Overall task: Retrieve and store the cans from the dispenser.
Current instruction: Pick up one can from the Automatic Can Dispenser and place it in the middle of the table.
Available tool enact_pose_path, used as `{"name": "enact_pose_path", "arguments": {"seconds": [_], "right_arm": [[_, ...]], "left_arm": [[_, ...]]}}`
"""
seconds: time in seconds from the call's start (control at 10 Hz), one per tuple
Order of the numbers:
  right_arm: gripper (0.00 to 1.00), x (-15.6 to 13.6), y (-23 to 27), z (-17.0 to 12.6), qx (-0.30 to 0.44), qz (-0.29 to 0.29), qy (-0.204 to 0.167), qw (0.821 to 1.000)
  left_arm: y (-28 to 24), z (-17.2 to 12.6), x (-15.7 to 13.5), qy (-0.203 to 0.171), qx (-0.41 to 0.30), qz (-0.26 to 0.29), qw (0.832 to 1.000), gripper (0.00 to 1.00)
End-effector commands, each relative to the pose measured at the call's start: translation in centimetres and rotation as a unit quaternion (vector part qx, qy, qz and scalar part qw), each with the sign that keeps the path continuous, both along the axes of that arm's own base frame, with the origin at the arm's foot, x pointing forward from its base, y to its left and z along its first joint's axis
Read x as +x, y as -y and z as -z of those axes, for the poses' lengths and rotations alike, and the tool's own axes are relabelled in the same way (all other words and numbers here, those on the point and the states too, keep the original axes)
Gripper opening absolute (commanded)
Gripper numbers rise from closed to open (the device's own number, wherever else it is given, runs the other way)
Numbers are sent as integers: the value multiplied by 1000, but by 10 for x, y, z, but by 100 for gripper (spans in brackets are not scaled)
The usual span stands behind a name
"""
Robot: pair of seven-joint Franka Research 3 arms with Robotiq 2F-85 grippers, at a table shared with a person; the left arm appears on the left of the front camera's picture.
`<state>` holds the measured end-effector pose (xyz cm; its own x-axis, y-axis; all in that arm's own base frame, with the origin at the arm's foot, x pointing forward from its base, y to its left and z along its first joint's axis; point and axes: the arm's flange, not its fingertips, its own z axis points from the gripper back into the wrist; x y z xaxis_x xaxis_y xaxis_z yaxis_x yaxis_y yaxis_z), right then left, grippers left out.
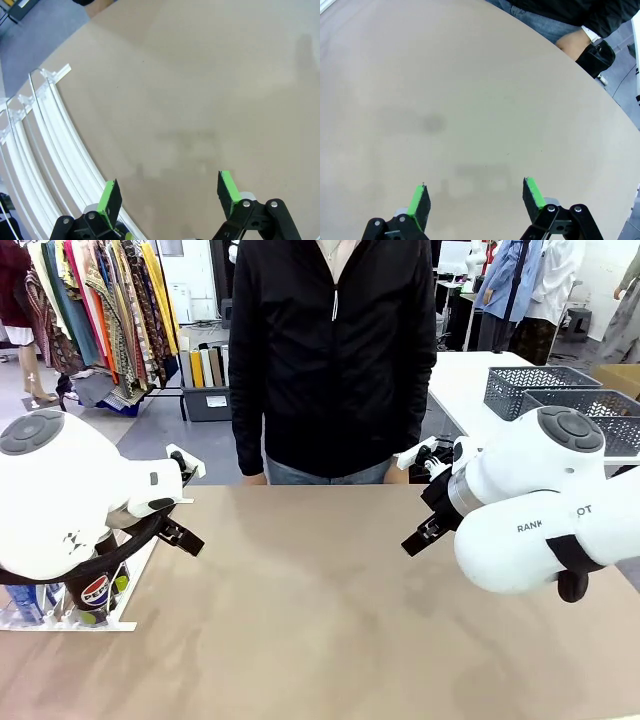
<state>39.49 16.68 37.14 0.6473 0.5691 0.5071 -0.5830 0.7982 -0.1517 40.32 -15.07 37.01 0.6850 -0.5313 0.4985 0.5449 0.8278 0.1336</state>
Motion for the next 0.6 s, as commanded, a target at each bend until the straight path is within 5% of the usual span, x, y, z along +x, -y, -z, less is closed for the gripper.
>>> {"name": "enact_pose_path", "arguments": {"seconds": [0.0,0.1,0.3,0.4,0.5], "right_arm": [[100,0,0,0,0,0,0,1000],[100,0,1,-2,2,6,-19,1000],[100,3,7,-13,71,25,-127,989],[100,4,14,-30,152,80,-197,965],[100,2,30,-49,233,76,-235,941]], "left_arm": [[0,0,0,1,0,0,1000,100],[0,0,0,0,0,0,1000,100],[4,-20,-2,-99,-86,20,991,100],[1,-39,-4,-193,-113,-16,975,100],[-6,-56,-9,-222,-146,-18,964,100]]}}
